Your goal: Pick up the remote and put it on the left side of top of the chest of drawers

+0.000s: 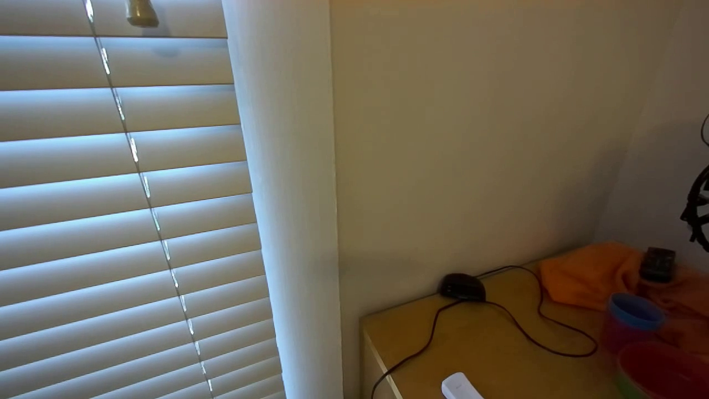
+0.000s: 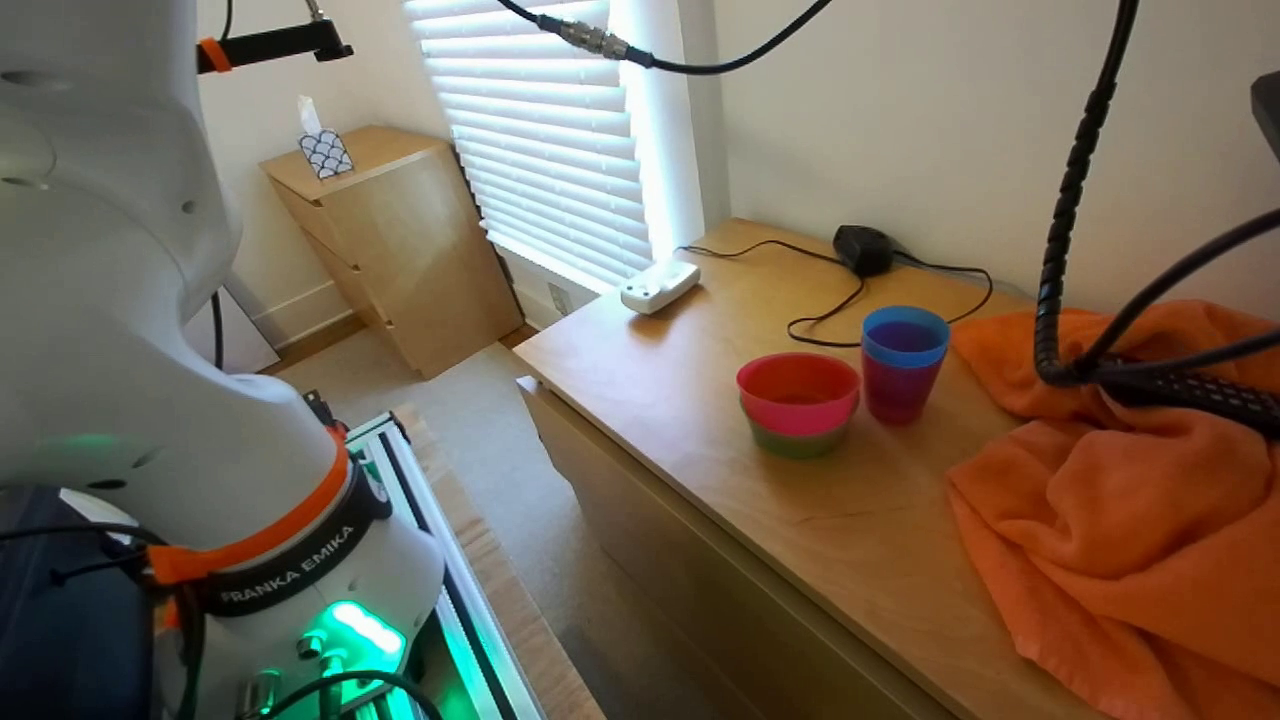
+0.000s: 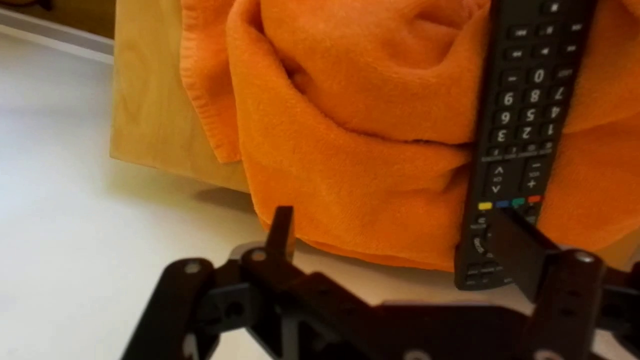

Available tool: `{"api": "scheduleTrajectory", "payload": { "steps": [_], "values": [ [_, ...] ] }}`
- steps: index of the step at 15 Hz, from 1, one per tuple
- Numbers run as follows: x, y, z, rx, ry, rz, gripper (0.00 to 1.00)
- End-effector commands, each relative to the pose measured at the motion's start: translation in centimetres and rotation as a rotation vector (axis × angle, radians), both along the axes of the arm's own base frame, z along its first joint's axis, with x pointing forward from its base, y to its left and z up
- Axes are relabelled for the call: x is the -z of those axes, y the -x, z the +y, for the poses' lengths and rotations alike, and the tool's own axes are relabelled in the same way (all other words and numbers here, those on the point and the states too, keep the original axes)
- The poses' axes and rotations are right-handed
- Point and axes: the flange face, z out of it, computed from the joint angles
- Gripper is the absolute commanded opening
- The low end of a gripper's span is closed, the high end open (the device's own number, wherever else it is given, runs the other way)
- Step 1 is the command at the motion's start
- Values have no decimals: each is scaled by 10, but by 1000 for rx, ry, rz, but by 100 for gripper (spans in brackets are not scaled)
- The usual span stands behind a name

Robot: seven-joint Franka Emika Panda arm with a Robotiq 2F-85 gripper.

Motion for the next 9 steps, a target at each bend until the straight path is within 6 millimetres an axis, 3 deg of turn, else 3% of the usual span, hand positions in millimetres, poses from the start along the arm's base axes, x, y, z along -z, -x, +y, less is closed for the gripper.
{"api": "scheduleTrajectory", "payload": {
  "steps": [1,5,9],
  "values": [
    [19,-20,0,-29,27,-70,100],
    [38,-47,18,-96,-12,-112,100],
    [52,-59,24,-127,-61,-74,100]
  ]
}}
